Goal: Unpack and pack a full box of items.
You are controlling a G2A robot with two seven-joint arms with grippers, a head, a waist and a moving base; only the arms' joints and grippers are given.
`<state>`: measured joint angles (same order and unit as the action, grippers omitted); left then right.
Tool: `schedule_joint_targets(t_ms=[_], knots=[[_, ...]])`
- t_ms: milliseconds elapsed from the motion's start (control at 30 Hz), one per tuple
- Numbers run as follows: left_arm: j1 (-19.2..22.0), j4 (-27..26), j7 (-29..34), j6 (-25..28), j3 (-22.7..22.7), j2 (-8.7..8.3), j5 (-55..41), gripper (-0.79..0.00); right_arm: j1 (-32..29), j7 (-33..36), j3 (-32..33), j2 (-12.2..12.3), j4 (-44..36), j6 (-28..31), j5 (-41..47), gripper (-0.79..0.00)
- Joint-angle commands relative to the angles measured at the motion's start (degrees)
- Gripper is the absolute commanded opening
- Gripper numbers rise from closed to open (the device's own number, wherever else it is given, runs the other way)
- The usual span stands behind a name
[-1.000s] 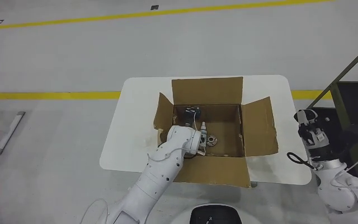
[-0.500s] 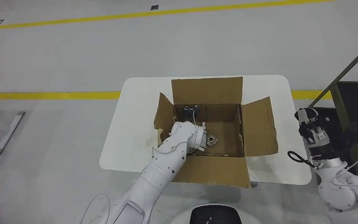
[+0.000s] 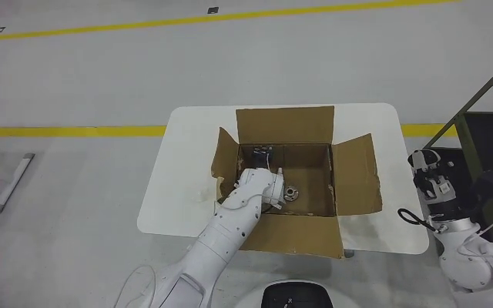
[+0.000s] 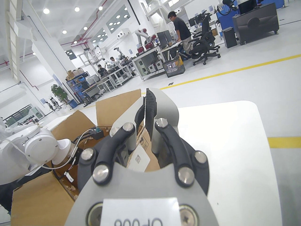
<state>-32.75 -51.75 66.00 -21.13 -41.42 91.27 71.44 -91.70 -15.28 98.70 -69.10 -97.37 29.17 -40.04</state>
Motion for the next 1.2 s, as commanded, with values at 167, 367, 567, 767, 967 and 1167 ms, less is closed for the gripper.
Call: schedule_joint_targets(t_ms=[167, 367, 567, 767, 967, 1167], knots=[[0.14, 1.87, -0.63, 0.07, -0.06, 0.82, 0.74, -0.055, -0.31, 0.18, 0.61, -0.05, -0.36, -0.09, -0.06, -0.727], [0.39, 3.62, -0.92, 0.36, -0.22, 1.45, 1.36, -0.080, -0.44, 0.39, 0.74, -0.13, -0.39, -0.11, -0.10, -0.720], [0.54, 4.67, -1.17, 0.26, -0.63, 2.03, 1.77, -0.095, -0.41, 0.62, 0.72, -0.21, -0.45, 0.02, -0.16, -0.714], [0.69, 5.32, -1.41, 0.09, -1.12, 2.43, 2.76, -0.169, -0.63, 0.89, 0.84, -0.28, -0.64, -0.09, -0.27, -0.708], [0.48, 5.95, -1.53, 0.40, -1.56, 2.72, 3.87, -0.154, -0.85, 1.06, 0.79, -0.37, -0.82, -0.06, -0.24, -0.705], [0.24, 6.64, -1.48, 0.57, -2.10, 2.98, 4.86, -0.126, -1.08, 1.06, 0.86, -0.45, -0.84, -0.10, -0.35, -0.714]])
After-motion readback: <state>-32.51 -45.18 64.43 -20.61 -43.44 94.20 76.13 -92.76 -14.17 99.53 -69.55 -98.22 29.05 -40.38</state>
